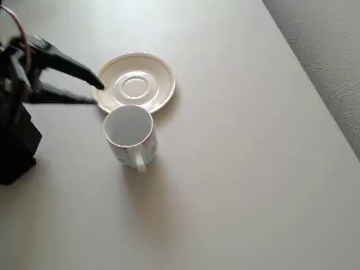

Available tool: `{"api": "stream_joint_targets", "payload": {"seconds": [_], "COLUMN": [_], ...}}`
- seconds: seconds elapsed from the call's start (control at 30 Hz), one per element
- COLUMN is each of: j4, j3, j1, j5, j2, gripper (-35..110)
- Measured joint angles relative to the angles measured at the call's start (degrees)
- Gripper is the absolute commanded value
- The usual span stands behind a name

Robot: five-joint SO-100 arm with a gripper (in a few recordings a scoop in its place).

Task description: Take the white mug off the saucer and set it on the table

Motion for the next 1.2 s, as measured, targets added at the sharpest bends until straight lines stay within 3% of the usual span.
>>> {"api": "stream_joint_targets", "payload": {"seconds": [0.23,0.5,0.87,1.2], "j4": [10.11,11.34,7.21,6.59], "j3": [1.32,15.64,37.79,40.25], "j1": [-15.56,-26.54,-24.96,-21.88], "j5": [16.70,21.62,23.64,24.70], "j2": [2.02,-0.44,15.12,15.73], "gripper": [-2,-2,-2,-1]}}
